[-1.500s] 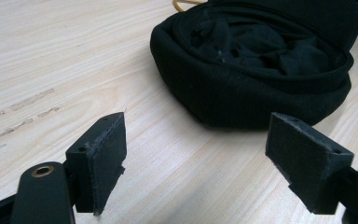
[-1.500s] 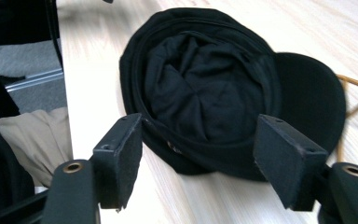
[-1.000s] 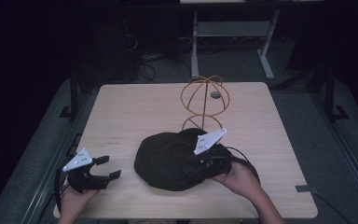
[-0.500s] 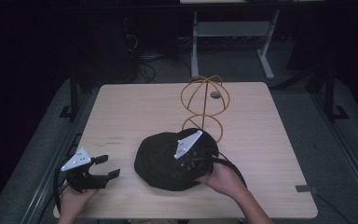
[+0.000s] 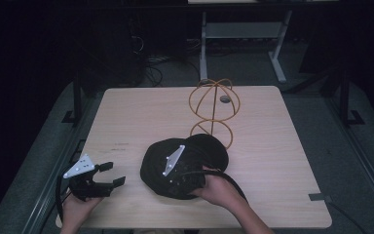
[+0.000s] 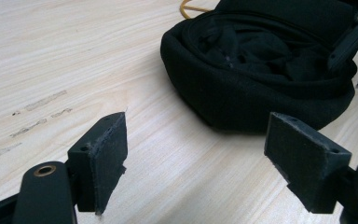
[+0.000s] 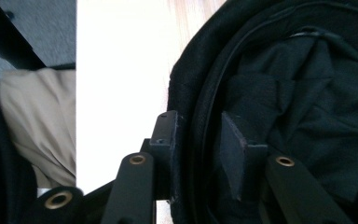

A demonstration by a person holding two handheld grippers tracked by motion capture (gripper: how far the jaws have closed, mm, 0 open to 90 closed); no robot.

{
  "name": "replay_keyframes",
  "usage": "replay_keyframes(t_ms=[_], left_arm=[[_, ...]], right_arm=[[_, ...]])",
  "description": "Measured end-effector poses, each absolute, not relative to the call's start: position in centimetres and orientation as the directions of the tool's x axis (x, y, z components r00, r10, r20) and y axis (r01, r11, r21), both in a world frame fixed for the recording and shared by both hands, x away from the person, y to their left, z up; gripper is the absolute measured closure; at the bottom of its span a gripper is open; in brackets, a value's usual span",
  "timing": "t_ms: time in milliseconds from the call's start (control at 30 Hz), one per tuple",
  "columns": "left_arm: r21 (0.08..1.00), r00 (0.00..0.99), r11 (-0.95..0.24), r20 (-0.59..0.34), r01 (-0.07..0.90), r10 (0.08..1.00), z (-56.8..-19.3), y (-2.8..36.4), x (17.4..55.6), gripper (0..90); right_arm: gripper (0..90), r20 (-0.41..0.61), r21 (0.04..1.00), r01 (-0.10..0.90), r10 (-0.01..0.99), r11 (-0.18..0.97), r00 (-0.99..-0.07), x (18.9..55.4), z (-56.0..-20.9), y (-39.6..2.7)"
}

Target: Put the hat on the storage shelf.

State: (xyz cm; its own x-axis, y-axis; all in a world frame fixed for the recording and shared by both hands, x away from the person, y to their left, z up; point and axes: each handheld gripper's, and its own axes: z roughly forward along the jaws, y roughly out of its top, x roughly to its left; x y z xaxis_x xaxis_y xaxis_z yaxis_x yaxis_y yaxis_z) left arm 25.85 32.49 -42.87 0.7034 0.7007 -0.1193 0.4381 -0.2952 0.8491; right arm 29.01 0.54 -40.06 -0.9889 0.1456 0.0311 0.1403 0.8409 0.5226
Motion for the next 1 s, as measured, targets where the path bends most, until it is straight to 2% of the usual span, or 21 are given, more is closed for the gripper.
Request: replay_keyframes(t_ms=[333, 367, 467, 567, 767, 1000], left_arm=[[0.840, 0.717, -0.303, -0.137, 0.450, 0.684, -43.1, 32.2, 25.9, 21.1], [0.840, 0.719, -0.304, -0.137, 0.449, 0.681, -43.1, 32.2, 26.0, 21.1], [0.845, 0.721, -0.290, -0.151, 0.449, 0.677, -43.1, 32.2, 25.9, 22.0], [0.846, 0.722, -0.293, -0.145, 0.446, 0.677, -43.0, 32.2, 25.9, 22.3], [0.851, 0.727, -0.276, -0.165, 0.447, 0.667, -42.9, 31.8, 26.0, 22.0], [0.865, 0.780, -0.288, -0.170, 0.411, 0.602, -42.2, 29.7, 26.1, 22.0]], right_arm=[[75.9, -0.017, 0.413, 0.130, 0.151, 0.901, -0.988, 28.7, -41.6, 2.7], [80.2, -0.004, 0.421, 0.134, 0.150, 0.897, -0.989, 28.7, -41.6, 2.7], [82.2, -0.001, 0.433, 0.136, 0.151, 0.891, -0.988, 28.6, -41.4, 2.5], [82.4, 0.001, 0.450, 0.142, 0.158, 0.881, -0.987, 28.6, -41.1, 2.3], [82.4, -0.002, 0.557, 0.145, 0.175, 0.818, -0.985, 28.6, -38.5, 0.2], [82.0, 0.026, 0.618, 0.158, 0.181, 0.770, -0.983, 28.7, -35.7, -1.6]])
